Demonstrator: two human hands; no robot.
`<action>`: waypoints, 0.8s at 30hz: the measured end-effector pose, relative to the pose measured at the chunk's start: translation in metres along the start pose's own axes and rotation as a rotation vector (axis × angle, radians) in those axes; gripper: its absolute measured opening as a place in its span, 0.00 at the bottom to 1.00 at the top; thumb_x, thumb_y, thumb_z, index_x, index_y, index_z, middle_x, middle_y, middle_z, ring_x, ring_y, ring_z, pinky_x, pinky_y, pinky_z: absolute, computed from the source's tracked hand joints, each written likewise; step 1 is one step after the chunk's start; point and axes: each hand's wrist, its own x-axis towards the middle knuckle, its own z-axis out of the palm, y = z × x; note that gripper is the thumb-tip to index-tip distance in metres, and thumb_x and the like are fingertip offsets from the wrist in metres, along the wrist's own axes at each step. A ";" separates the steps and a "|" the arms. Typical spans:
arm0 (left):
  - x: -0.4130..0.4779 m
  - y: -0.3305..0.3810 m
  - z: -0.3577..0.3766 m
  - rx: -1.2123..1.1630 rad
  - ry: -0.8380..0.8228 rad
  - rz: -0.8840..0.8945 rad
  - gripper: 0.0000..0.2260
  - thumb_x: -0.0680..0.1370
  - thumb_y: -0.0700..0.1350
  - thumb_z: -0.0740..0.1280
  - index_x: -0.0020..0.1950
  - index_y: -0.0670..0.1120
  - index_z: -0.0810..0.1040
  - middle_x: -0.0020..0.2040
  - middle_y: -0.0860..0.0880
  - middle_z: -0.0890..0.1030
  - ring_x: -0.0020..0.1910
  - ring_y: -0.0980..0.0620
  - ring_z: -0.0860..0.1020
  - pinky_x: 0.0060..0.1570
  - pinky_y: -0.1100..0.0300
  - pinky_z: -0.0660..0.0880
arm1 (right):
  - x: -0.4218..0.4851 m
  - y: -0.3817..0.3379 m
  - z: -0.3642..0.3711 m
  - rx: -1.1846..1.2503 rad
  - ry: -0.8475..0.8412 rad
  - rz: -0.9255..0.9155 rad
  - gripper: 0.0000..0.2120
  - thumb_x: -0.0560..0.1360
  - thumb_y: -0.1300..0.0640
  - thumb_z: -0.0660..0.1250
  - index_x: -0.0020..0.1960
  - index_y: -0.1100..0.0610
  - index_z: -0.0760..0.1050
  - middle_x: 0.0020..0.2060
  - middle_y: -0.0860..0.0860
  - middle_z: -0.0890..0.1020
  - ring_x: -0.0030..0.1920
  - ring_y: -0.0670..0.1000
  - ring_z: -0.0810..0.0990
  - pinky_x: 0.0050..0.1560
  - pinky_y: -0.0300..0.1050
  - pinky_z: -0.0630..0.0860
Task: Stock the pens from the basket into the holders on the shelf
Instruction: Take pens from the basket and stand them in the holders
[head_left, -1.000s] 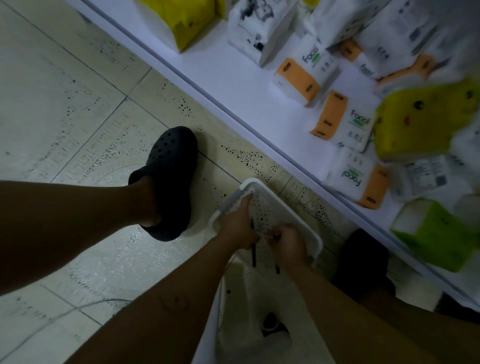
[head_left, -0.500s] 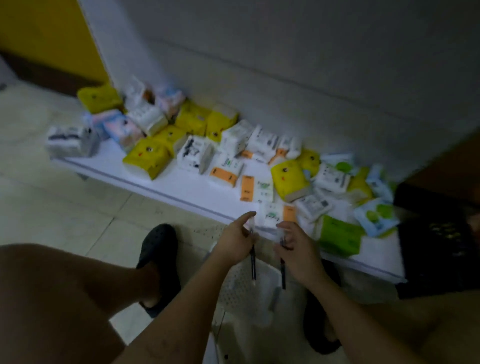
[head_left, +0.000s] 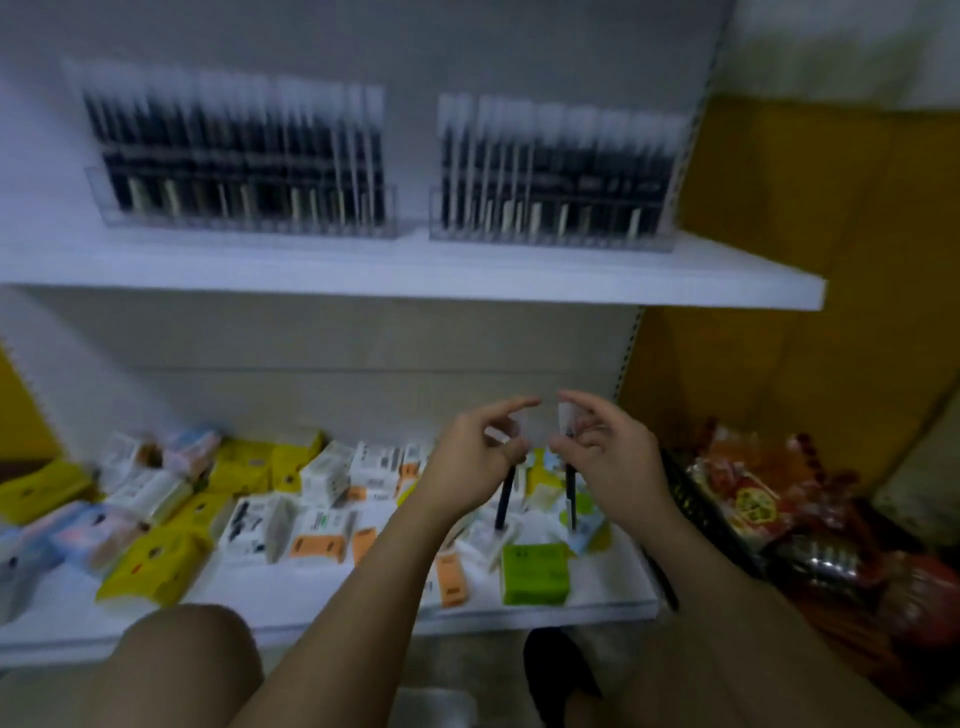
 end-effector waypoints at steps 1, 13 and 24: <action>0.007 0.015 0.002 0.006 0.007 0.046 0.21 0.76 0.39 0.70 0.55 0.68 0.76 0.40 0.53 0.77 0.35 0.55 0.80 0.40 0.57 0.76 | 0.003 -0.009 -0.013 0.012 0.032 -0.030 0.21 0.72 0.61 0.74 0.60 0.43 0.75 0.36 0.45 0.76 0.35 0.42 0.77 0.41 0.39 0.75; 0.094 0.171 0.017 0.048 0.056 0.352 0.16 0.74 0.41 0.73 0.51 0.61 0.74 0.46 0.52 0.81 0.38 0.57 0.82 0.40 0.56 0.82 | 0.074 -0.095 -0.132 0.130 0.264 -0.237 0.21 0.71 0.60 0.75 0.52 0.38 0.73 0.42 0.49 0.83 0.44 0.46 0.83 0.47 0.52 0.82; 0.204 0.249 0.030 0.117 0.273 0.509 0.11 0.73 0.47 0.74 0.52 0.57 0.77 0.41 0.59 0.80 0.40 0.68 0.78 0.34 0.75 0.74 | 0.192 -0.123 -0.200 0.111 0.429 -0.355 0.19 0.71 0.63 0.74 0.55 0.45 0.74 0.47 0.45 0.80 0.42 0.48 0.83 0.45 0.48 0.83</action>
